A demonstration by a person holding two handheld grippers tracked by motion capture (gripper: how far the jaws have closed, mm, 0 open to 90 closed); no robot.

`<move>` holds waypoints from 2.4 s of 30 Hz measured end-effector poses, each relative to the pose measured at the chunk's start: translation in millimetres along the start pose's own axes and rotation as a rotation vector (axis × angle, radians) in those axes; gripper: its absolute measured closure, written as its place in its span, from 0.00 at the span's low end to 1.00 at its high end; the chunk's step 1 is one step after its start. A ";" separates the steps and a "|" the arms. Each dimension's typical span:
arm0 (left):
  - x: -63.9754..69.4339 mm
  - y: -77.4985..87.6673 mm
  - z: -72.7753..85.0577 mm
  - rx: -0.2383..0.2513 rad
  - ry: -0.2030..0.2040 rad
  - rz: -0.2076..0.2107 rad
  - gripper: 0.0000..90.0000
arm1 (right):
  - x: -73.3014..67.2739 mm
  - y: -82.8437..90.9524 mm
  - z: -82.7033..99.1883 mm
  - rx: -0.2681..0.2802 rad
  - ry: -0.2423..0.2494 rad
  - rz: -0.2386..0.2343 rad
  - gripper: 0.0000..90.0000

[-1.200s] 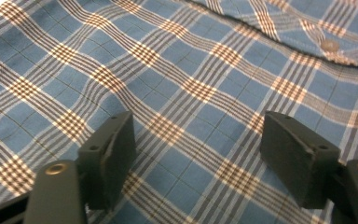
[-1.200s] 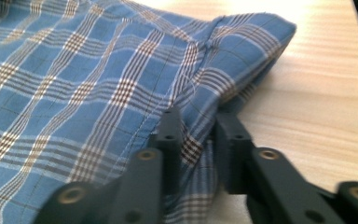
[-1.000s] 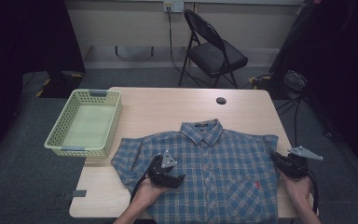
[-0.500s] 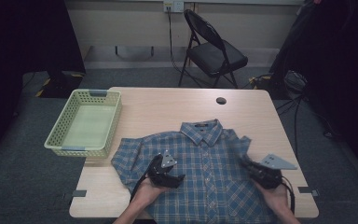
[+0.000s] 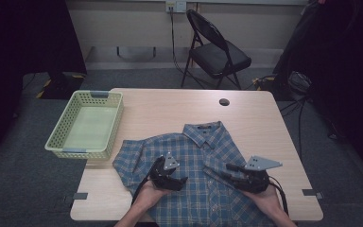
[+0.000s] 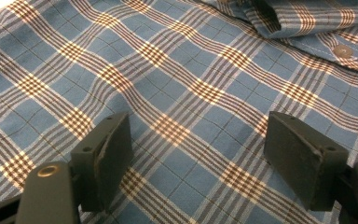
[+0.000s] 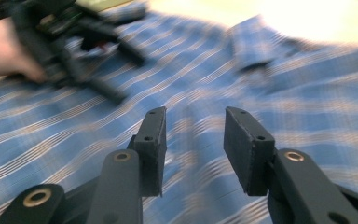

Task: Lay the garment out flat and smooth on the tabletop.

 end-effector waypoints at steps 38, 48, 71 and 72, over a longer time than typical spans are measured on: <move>0.3 -0.1 0.2 -0.003 -0.005 0.007 0.24 | 28.1 -60.3 27.1 -0.132 0.033 0.153 0.93; 0.2 0.0 0.2 -0.003 -0.005 0.008 0.24 | 36.7 -45.0 14.0 -0.045 -0.025 0.168 0.95; -1.4 -1.6 -0.2 -0.013 0.007 -0.008 0.16 | 83.4 9.1 4.7 0.079 -0.174 0.259 0.96; -1.4 -1.7 -0.2 -0.013 0.007 -0.008 0.16 | 86.4 10.6 5.1 0.082 -0.182 0.266 0.96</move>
Point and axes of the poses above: each handheld gripper's, and its own axes: y roughly backward along the jaws, z roughly out of its underside, x roughly to its right, the point moved 6 cm from there along -y, roughly forward along the jaws, and after that the axes turned 6 degrees about z, right-handed, at the moved point
